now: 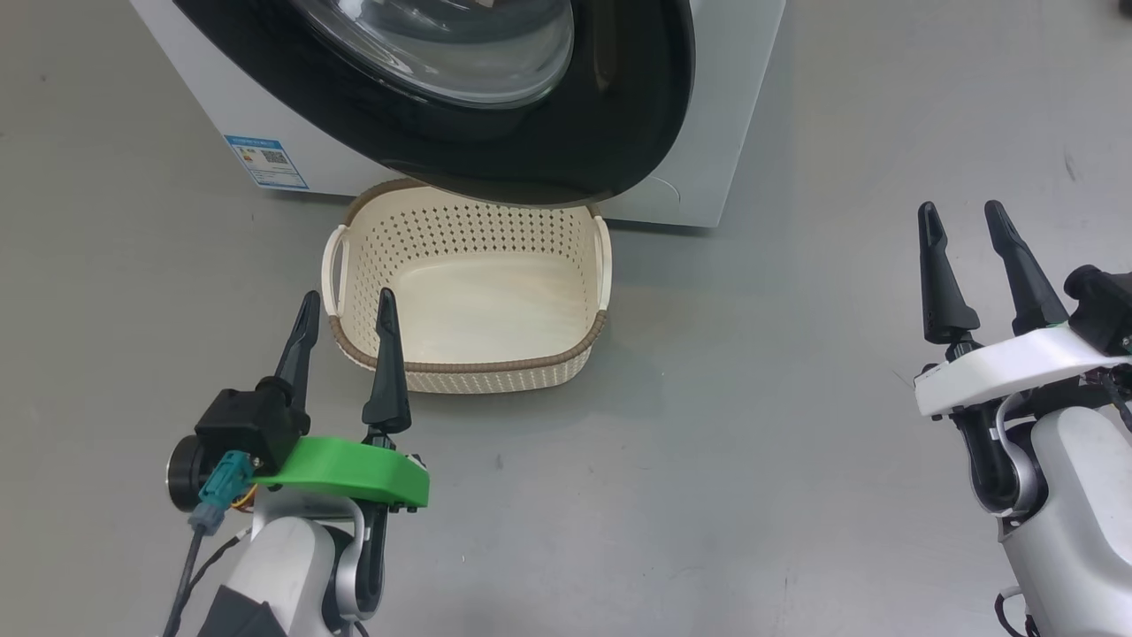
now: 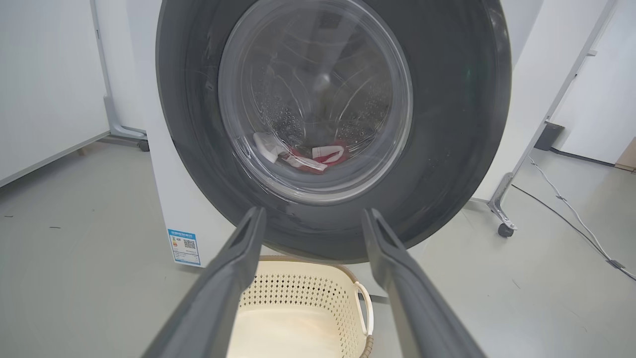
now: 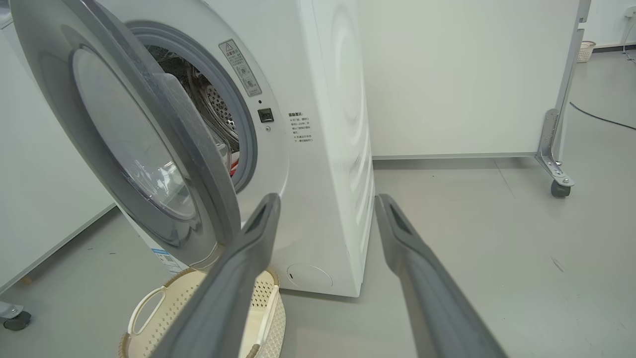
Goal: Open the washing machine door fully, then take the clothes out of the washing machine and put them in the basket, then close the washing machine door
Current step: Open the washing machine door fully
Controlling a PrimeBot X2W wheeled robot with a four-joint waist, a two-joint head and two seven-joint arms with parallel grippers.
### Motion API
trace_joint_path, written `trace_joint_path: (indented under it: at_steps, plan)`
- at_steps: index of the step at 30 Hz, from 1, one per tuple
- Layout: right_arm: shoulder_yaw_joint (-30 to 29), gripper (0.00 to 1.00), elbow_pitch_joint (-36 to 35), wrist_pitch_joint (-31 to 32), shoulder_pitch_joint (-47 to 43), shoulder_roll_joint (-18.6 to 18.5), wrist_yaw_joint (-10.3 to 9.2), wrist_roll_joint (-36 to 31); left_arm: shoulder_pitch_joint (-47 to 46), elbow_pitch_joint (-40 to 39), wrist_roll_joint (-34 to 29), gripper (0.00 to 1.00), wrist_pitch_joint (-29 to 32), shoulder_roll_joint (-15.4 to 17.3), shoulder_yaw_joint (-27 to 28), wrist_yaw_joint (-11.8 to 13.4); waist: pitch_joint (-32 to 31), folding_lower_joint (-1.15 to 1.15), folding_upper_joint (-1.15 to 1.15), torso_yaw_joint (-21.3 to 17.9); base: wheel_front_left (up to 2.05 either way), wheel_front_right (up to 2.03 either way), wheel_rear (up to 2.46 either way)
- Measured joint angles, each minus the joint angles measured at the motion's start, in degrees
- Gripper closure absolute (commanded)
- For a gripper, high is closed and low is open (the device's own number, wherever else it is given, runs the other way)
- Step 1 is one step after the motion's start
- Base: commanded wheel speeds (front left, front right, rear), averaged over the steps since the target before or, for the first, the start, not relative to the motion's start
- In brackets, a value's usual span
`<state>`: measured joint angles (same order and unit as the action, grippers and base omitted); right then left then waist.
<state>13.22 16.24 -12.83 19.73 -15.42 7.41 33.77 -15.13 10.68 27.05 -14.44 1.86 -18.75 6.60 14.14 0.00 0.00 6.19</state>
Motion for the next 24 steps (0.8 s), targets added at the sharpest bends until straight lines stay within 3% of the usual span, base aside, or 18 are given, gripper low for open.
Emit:
trace_joint_path:
  at_steps: [24]
  plan:
    - [-0.53,0.00,-1.25,-0.62,-1.51,-0.13,-0.08,-0.71,1.17,0.05,0.01,0.00,0.00,0.01,0.01,-0.42,-0.47,0.00,0.00,0.64,0.00,0.00,0.00]
